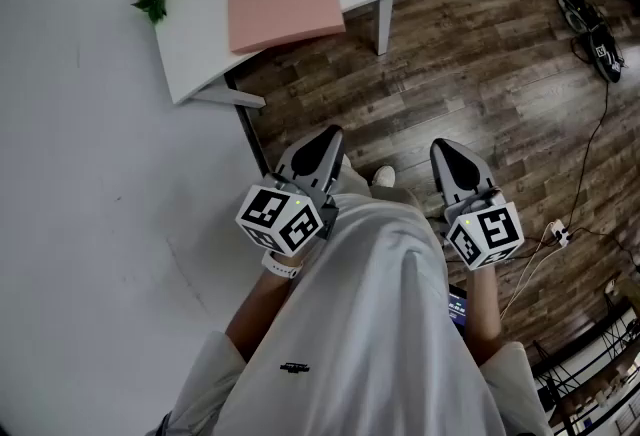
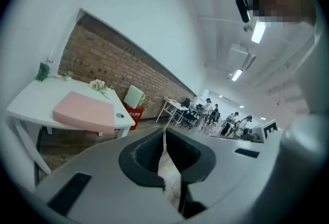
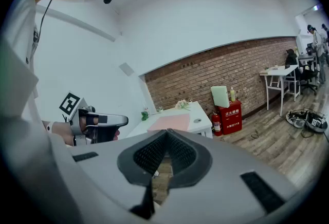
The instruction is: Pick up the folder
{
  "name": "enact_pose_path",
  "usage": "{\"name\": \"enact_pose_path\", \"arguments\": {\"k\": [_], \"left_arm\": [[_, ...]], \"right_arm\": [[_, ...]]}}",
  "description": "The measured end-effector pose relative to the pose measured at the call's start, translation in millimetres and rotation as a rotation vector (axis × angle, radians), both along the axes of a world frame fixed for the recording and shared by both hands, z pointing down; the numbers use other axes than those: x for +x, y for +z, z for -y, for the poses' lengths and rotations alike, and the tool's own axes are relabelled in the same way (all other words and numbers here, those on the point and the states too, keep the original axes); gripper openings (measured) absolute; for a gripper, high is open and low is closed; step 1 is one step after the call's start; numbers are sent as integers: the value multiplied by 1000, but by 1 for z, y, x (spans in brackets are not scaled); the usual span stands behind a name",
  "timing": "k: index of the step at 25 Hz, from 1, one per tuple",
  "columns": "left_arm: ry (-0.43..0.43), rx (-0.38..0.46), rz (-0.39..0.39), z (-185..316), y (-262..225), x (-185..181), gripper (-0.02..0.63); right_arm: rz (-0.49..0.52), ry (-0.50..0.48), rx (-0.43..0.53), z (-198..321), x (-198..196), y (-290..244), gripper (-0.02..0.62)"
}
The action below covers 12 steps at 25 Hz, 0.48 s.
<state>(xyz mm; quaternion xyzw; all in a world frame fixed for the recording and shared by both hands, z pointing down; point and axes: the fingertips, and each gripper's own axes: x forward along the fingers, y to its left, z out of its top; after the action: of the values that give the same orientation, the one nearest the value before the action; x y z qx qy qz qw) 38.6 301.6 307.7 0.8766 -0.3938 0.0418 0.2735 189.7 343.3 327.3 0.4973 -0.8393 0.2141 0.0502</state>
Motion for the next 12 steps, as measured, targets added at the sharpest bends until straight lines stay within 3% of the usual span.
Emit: {"name": "enact_pose_path", "arguments": {"k": [12], "left_arm": [[21, 67, 17, 0, -22, 15, 32]], "right_arm": [[-32, -33, 57, 3, -14, -22, 6]]}}
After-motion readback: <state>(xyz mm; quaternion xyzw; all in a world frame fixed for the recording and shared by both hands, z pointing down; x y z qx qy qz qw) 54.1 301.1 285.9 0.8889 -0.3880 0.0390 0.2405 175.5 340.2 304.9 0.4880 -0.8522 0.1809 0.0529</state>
